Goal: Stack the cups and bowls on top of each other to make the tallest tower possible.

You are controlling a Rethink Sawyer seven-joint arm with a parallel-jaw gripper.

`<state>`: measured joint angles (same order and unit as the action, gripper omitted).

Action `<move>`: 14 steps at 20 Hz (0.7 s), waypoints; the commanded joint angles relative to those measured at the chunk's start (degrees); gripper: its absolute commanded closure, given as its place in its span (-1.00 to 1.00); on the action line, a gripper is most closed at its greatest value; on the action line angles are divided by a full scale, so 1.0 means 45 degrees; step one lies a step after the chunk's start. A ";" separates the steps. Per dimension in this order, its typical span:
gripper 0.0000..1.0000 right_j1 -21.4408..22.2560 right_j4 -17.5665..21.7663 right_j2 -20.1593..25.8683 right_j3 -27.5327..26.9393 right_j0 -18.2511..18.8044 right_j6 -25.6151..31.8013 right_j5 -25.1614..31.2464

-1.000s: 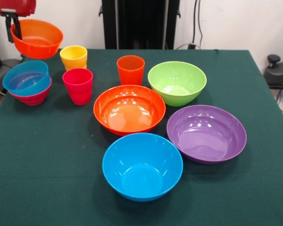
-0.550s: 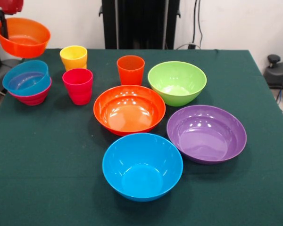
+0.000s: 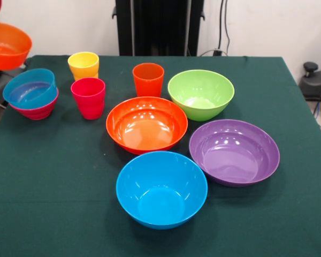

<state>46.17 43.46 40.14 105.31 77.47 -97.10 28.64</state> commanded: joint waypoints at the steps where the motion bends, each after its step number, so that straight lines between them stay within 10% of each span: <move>1: 1.00 -0.1372 0.1500 -0.0271 -0.0917 -0.1210 0.2155 0.0720; 14: 1.00 -0.1390 0.2164 -0.0902 -0.0488 -0.2013 0.1051 0.0256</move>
<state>40.97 48.76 38.95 103.25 72.55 -97.10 28.64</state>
